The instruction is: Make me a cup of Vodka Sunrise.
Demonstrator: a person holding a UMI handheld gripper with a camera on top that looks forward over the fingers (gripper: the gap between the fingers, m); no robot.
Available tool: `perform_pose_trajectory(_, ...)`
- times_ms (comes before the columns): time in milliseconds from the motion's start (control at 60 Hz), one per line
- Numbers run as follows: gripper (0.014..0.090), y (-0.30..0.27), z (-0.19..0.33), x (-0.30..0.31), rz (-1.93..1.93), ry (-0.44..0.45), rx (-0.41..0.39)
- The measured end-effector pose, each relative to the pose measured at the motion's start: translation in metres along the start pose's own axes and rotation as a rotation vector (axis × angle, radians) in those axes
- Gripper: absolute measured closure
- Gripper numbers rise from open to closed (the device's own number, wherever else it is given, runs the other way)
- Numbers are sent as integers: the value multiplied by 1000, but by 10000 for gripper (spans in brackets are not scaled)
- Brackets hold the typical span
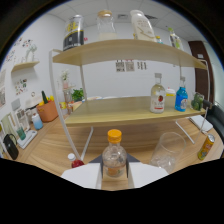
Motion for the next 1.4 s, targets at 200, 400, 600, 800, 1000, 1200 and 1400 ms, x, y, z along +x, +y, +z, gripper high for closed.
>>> perform_pose_trajectory(200, 700, 39, 41, 6, -38, 38, -88)
perform_pose_trajectory(400, 699, 74, 61, 13, -44, 78, -198)
perform_pose_trajectory(600, 692, 74, 66, 12, -125, 85, -212)
perform_pose_trajectory(800, 686, 76, 59, 12, -115, 72, -184)
perform_pose_trajectory(1000, 628, 80, 52, 14, -61, 43, -202)
perform_pose_trajectory(1200, 182, 47, 14, 8, -33, 4, -154)
perform_pose_trajectory(1400, 181, -9, -57, 23, -49, 6, -16)
